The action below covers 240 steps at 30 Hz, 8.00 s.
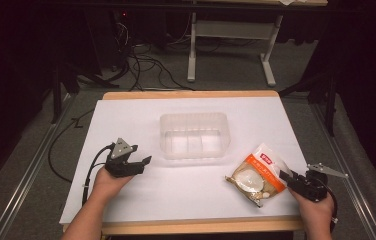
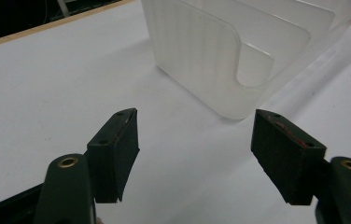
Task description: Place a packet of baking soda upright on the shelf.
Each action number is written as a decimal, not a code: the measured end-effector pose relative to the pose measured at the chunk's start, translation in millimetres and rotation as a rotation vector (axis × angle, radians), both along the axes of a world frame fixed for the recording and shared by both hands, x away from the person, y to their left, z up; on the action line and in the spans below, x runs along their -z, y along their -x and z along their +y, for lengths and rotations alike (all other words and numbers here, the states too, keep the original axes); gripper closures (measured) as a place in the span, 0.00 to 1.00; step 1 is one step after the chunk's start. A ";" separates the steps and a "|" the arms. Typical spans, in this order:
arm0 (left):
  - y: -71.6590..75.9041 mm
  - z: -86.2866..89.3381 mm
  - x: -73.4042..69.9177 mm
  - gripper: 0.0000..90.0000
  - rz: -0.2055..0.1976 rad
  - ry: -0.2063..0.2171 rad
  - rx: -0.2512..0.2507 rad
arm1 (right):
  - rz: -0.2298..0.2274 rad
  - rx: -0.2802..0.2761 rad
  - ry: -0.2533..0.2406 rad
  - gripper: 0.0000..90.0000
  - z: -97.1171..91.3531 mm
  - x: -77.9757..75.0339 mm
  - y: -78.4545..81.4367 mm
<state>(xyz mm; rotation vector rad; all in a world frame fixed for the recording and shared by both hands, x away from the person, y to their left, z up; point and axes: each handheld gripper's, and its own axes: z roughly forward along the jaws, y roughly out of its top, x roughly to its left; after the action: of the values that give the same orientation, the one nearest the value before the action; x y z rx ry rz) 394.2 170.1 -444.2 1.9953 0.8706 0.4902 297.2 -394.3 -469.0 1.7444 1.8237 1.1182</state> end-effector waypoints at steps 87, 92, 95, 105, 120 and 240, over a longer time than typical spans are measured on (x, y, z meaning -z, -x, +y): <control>15.6 30.4 -2.0 0.36 -0.021 0.013 -0.079 | -0.469 -0.010 0.067 1.00 38.9 -85.7 23.5; 15.5 30.1 -1.7 0.36 -0.020 0.012 -0.079 | -0.476 -0.005 0.072 0.98 39.8 -84.5 25.3; 15.7 30.0 -1.8 0.36 -0.021 0.012 -0.078 | -0.476 0.003 0.075 0.94 39.0 -82.8 26.0; 15.6 28.8 -1.0 0.36 -0.016 0.005 -0.073 | -0.384 0.019 0.083 0.83 37.8 -62.7 13.3; 15.9 27.8 -0.6 0.36 -0.015 0.002 -0.070 | -0.348 0.063 0.103 1.00 32.4 -52.4 4.6; 19.0 29.7 -3.7 0.36 -0.029 0.035 -0.048 | -0.511 -0.243 0.093 1.00 254.6 -118.0 -119.6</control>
<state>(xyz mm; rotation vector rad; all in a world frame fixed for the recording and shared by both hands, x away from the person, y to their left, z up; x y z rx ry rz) 375.3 199.8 -440.5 1.9341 0.9055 0.5263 416.8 -139.7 -351.0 1.0713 1.7482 1.3909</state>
